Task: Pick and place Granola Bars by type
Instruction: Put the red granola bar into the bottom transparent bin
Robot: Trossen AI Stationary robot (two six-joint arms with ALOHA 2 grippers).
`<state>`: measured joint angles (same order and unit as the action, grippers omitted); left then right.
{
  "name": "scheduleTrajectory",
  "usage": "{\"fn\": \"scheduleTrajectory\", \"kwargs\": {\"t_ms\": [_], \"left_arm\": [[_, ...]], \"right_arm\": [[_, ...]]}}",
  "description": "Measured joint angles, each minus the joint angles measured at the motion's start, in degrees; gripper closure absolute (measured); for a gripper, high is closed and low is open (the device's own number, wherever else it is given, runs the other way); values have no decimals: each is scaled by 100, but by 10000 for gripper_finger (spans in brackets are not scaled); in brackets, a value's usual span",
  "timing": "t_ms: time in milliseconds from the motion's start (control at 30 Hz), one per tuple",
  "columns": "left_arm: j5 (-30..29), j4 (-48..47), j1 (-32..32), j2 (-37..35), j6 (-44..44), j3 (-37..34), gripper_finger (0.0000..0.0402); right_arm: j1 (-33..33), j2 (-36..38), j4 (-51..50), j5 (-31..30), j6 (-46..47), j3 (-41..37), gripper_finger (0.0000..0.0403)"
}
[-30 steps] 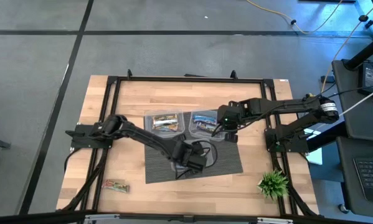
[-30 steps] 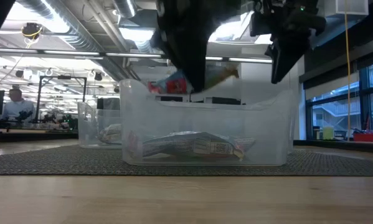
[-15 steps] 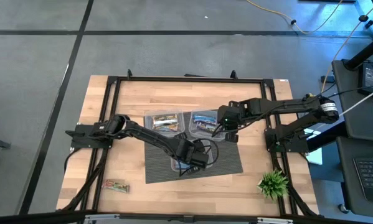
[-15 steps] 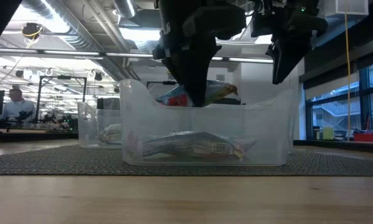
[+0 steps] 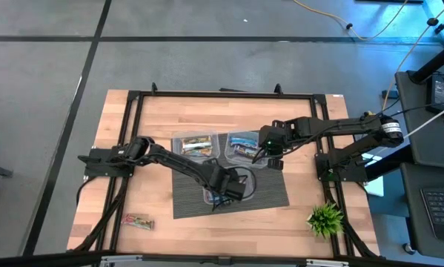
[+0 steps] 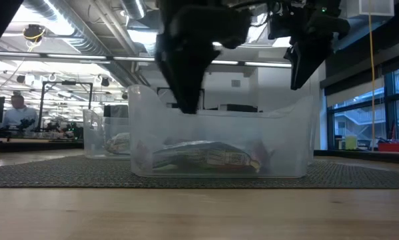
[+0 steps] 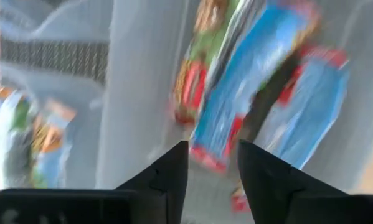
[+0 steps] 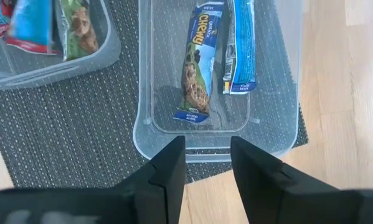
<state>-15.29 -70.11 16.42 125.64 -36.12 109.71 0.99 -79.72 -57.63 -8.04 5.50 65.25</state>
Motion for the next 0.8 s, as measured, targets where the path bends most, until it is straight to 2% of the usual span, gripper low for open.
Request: {"fn": "scheduleTrajectory", "kwargs": {"t_ms": [200, 333, 400, 500, 700, 800], "left_arm": [[-94, -1239, 170, -2, -177, 0, 262], [-537, -1976, 450, -12, -339, 2, 260], [-849, -2013, 630, -99, -433, -14, 254], [-1100, -2002, 864, -427, -687, -155, 241], [-1106, -1977, 1048, -1377, -1286, -577, 216], [-925, -1985, 1126, -1952, -1651, -980, 207]], "right_arm": [[0, 0, 0, 1, 2, 0, 272], [1, 0, 8, 1, 2, 0, 272], [2, 0, 24, 1, 2, 0, 272], [2, 0, 93, 1, 3, 0, 272], [0, -2, 325, 3, 32, -2, 272], [0, -2, 417, 3, 39, -2, 272]]}}
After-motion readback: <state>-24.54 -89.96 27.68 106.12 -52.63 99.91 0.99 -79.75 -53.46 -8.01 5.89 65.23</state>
